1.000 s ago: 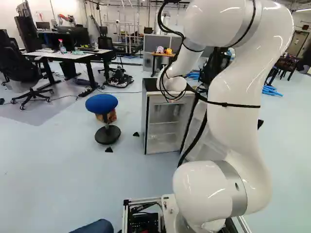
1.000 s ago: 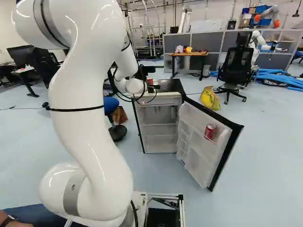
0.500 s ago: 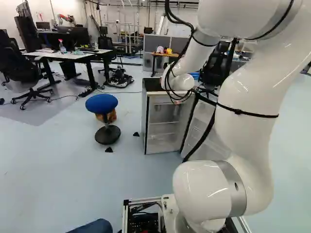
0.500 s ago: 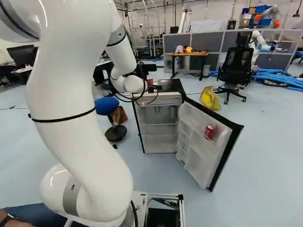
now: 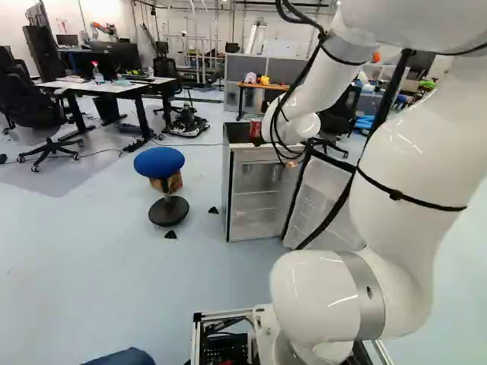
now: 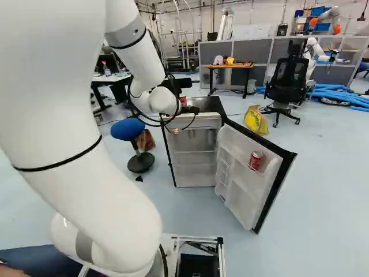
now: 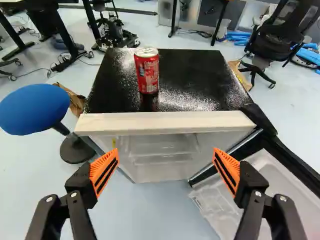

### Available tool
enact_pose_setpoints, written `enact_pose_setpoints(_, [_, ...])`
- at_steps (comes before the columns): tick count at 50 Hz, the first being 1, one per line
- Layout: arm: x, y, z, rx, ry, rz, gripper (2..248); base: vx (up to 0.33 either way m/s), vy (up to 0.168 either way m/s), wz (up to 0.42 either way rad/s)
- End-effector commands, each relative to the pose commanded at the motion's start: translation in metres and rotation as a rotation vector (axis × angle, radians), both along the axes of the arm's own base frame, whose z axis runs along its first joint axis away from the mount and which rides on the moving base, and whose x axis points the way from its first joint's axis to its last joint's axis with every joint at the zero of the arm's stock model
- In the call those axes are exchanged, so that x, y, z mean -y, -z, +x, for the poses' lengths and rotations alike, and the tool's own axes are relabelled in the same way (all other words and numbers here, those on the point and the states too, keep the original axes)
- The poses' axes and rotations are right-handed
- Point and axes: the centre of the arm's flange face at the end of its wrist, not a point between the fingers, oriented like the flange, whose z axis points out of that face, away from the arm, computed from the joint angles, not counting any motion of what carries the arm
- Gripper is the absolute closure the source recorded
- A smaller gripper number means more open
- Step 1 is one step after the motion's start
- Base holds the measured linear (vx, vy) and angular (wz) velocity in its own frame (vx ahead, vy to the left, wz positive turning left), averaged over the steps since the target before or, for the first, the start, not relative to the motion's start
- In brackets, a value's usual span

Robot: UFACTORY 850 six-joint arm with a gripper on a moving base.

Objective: Grab a drink from the fridge

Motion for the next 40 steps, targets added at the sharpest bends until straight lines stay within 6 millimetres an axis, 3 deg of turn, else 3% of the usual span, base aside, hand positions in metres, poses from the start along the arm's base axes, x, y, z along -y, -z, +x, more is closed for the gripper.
enact_pose_setpoints(40, [0.052, -0.030, -0.063, -0.095, 0.160, 0.003, 3, 0.000, 0.000, 0.000])
